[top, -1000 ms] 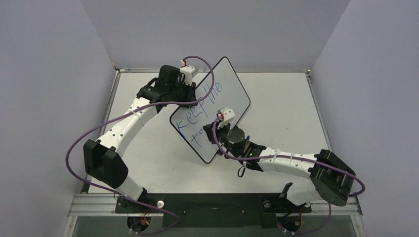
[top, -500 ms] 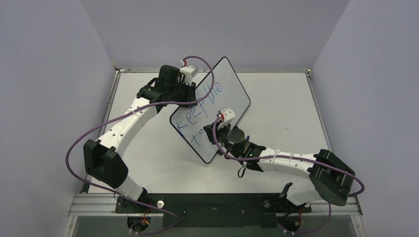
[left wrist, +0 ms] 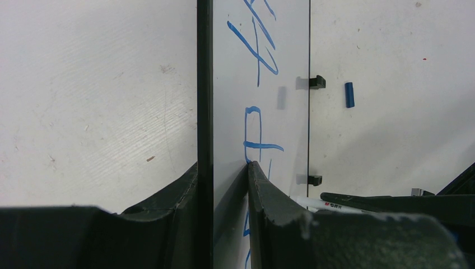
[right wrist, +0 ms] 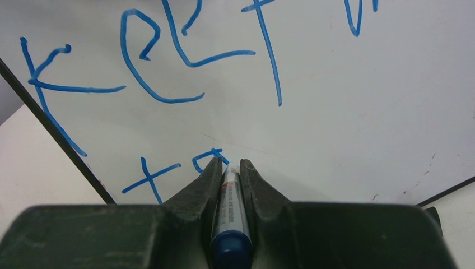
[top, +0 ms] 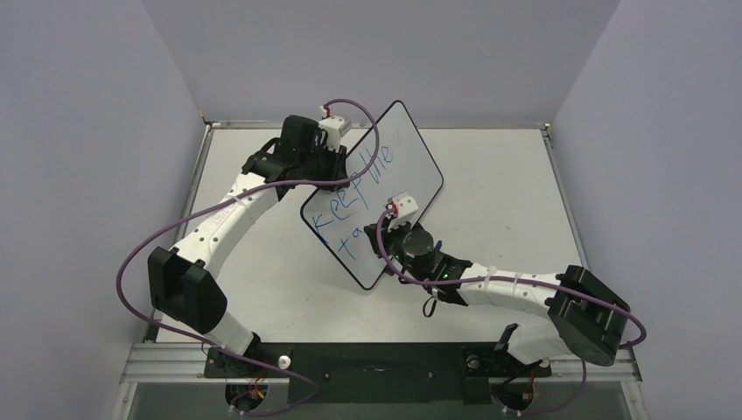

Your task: Write a sentence on the whiteboard

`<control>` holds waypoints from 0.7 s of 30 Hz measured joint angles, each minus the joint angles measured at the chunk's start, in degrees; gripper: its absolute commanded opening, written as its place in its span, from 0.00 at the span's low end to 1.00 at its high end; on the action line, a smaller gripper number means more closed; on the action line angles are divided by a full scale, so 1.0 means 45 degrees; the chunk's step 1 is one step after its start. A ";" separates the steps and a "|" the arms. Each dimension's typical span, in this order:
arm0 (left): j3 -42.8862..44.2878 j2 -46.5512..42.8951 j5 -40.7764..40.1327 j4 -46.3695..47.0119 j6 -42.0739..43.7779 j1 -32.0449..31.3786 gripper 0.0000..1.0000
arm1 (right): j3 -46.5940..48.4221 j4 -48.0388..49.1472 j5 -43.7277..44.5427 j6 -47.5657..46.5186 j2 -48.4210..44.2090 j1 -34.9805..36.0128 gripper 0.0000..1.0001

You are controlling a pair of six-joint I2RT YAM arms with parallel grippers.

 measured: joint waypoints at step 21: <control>0.0000 0.0000 0.0005 0.0010 -0.0005 0.0000 0.00 | 0.0573 -0.1690 0.0243 -0.0869 -0.0865 -0.0194 0.00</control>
